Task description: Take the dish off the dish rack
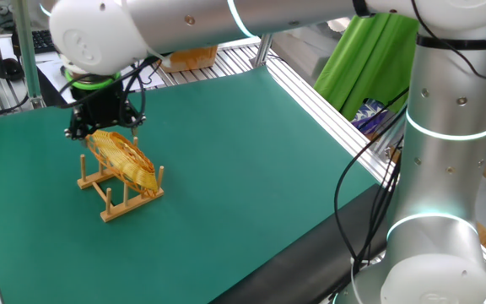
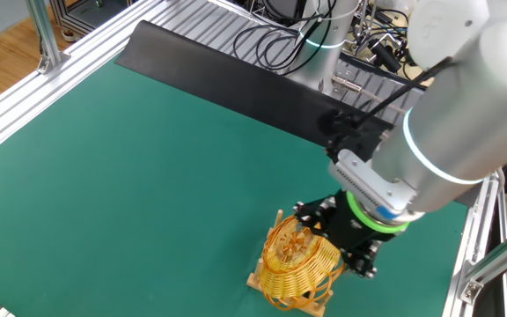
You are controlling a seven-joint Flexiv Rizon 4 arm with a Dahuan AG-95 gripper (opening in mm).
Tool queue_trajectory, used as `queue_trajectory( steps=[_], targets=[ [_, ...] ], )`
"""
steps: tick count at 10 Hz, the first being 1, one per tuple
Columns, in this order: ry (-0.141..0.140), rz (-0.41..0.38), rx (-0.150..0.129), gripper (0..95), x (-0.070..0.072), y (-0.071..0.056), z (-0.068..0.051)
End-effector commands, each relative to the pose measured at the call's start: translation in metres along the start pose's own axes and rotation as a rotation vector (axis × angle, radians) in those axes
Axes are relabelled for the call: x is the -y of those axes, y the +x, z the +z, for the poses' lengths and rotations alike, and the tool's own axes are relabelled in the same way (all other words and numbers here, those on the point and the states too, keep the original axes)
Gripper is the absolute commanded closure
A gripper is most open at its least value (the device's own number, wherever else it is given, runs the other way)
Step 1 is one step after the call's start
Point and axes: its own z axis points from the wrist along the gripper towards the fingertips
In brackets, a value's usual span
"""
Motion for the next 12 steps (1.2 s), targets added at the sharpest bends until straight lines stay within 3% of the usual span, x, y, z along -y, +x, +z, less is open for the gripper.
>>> queue_trajectory(
  steps=[1,7,8,12],
  targets=[
    [0.005,-0.014,0.004,0.0,0.006,-0.002,0.0],
    [0.014,-0.065,0.028,0.0,0.035,-0.022,-0.005],
    [0.014,-0.076,0.025,19.0,0.038,-0.025,-0.005],
    [0.013,-0.134,0.021,19.0,0.063,-0.034,-0.012]
  ],
)
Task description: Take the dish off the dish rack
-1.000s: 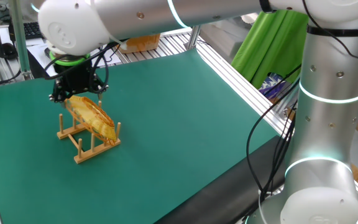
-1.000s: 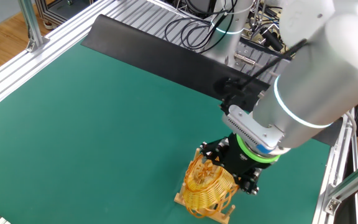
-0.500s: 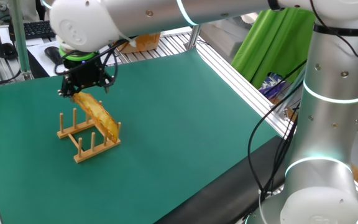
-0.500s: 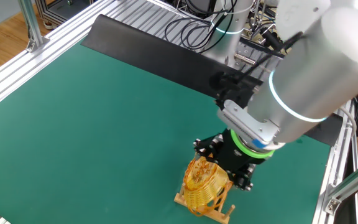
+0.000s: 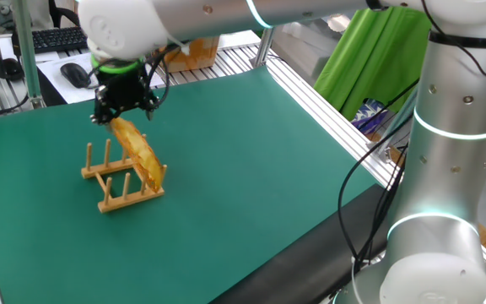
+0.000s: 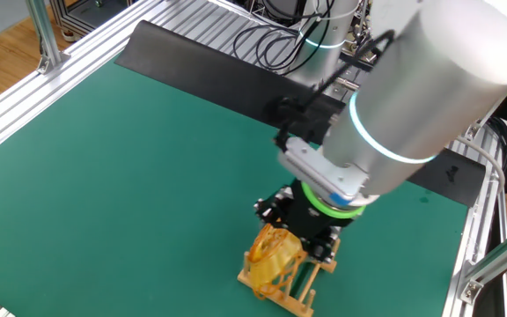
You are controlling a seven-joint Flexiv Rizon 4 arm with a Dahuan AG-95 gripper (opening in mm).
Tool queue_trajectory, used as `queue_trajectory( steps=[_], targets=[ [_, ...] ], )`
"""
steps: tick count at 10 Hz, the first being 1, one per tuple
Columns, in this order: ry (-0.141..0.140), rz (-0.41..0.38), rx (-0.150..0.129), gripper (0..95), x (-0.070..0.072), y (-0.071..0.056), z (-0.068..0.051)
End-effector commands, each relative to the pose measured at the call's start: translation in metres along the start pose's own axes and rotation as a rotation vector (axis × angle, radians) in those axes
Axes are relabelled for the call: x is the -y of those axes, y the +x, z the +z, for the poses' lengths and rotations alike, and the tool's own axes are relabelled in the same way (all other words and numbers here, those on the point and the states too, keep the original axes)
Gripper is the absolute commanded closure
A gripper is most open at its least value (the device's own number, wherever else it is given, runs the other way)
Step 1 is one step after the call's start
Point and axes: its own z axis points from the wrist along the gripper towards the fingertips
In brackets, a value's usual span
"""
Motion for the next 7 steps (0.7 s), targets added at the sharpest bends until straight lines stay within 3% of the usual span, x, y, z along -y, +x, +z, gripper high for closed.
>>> queue_trajectory(
  steps=[1,3,4,7],
  targets=[
    [0.001,-0.013,0.003,38.0,0.0065,0.0033,-0.0045],
    [0.0,-0.02,-0.003,38.0,0.0082,0.004,-0.0063],
    [0.0,-0.02,-0.003,57.0,0.0082,0.004,-0.0063],
    [0.001,-0.02,-0.003,57.0,0.0084,0.004,-0.0064]
  ],
)
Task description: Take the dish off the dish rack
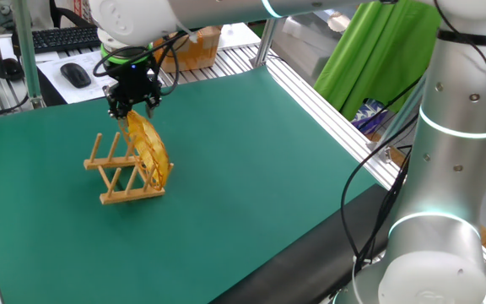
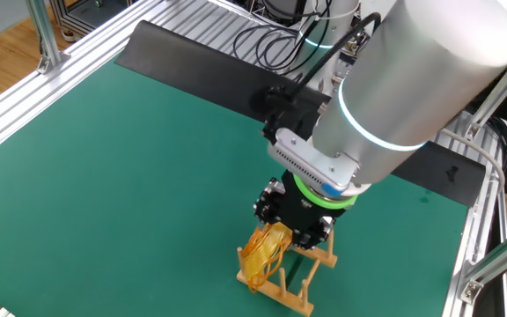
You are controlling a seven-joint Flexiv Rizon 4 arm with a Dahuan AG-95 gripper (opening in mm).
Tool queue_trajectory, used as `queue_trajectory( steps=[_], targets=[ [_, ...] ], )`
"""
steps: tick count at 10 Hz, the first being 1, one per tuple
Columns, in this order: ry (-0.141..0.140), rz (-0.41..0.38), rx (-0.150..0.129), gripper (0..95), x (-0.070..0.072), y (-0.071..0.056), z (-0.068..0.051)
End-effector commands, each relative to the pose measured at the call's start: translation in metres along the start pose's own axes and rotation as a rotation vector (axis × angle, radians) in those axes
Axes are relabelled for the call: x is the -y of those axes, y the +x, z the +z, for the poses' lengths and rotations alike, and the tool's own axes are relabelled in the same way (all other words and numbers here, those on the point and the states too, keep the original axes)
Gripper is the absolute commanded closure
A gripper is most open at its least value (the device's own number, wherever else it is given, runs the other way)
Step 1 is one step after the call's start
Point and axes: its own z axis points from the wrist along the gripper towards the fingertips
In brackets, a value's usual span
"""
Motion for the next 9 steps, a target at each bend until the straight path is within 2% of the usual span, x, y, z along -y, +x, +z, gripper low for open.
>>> queue_trajectory(
  steps=[1,3,9],
  targets=[
    [0.0,0.002,0.005,57.0,0.001,0.002,0.0],
    [-0.001,-0.002,0.005,95.0,0.003,0.003,-0.003],
    [0.01,-0.012,0.005,95.0,0.01,0.009,-0.017]
  ],
)
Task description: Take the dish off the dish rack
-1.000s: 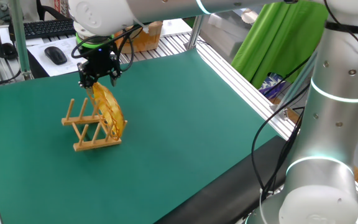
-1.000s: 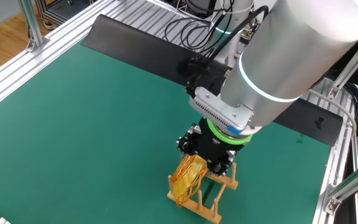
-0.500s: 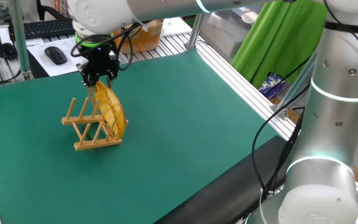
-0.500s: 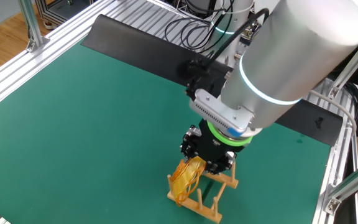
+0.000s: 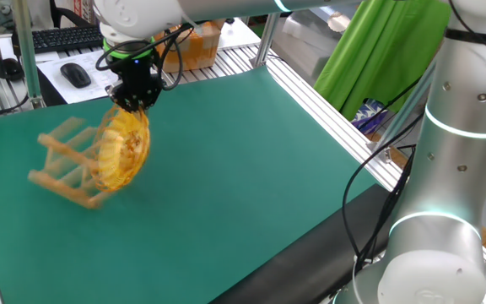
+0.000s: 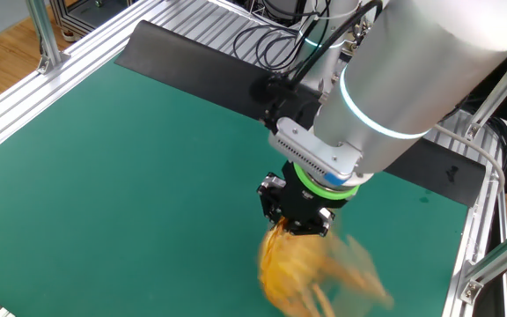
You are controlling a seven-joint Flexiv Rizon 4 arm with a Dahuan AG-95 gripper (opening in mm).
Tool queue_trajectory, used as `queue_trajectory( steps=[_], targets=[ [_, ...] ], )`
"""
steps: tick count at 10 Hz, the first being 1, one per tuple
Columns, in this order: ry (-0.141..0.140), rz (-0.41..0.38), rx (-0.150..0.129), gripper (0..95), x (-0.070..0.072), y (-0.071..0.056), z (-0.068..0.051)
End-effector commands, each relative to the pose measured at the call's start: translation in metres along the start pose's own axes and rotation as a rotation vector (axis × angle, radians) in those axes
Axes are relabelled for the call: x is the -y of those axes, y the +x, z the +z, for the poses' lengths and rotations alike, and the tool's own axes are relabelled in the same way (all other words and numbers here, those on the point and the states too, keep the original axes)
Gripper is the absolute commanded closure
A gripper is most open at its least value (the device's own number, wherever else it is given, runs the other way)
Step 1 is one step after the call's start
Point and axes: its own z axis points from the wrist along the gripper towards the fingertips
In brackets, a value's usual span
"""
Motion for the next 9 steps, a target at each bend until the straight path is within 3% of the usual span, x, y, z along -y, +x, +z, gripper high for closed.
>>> queue_trajectory(
  steps=[1,5,9],
  targets=[
    [0.008,-0.001,0.003,95.0,0.001,0.001,-0.001],
    [0.02,-0.007,0.007,95.0,0.003,0.003,-0.006],
    [0.022,-0.023,0.001,95.0,0.013,0.003,-0.017]
  ],
)
